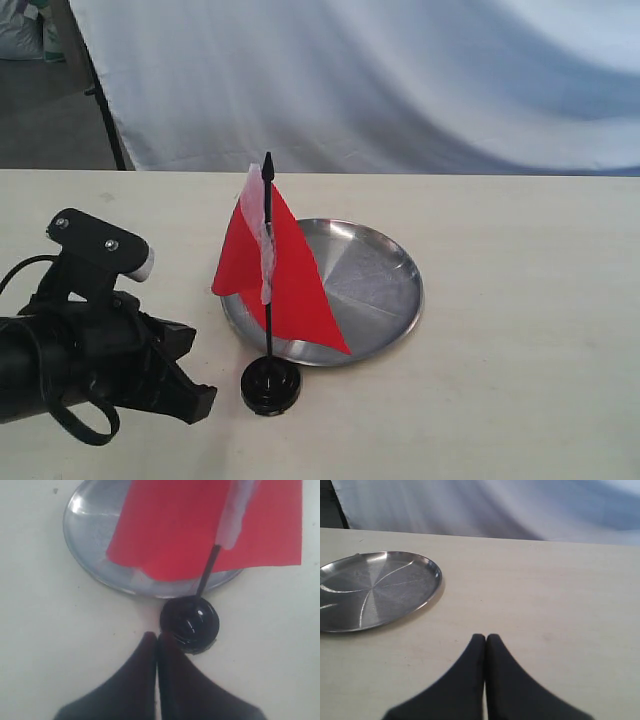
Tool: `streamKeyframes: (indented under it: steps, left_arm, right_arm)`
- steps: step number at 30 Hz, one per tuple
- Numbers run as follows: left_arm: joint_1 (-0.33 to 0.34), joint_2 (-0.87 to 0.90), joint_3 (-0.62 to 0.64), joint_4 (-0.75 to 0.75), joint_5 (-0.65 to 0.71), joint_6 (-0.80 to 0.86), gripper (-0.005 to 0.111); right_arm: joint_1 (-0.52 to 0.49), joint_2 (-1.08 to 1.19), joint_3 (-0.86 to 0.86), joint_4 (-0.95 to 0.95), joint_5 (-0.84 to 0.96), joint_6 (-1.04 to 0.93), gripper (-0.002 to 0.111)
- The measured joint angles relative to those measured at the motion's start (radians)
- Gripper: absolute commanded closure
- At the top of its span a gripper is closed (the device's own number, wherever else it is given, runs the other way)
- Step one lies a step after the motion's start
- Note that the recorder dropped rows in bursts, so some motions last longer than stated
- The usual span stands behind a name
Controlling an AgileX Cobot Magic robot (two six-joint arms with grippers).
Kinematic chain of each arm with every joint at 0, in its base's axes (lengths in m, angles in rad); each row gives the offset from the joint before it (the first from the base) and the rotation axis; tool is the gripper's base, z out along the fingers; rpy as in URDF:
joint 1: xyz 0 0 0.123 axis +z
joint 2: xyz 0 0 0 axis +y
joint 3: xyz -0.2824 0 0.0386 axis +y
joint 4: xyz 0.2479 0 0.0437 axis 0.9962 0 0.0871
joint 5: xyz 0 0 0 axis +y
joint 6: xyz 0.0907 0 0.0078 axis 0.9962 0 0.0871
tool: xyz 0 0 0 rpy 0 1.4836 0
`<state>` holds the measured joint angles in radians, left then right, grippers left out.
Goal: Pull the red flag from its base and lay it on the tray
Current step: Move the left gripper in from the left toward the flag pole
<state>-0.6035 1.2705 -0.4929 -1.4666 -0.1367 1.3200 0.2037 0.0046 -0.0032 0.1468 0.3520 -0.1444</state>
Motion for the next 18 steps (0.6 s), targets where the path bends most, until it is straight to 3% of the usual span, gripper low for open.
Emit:
streamKeyframes:
  steps: [18]
  left_arm:
    - [-0.002,0.164,-0.011,0.000,0.074,-0.042,0.106]
  right_arm:
    - [0.000,0.000,0.000,0.000,0.000,0.000,0.108]
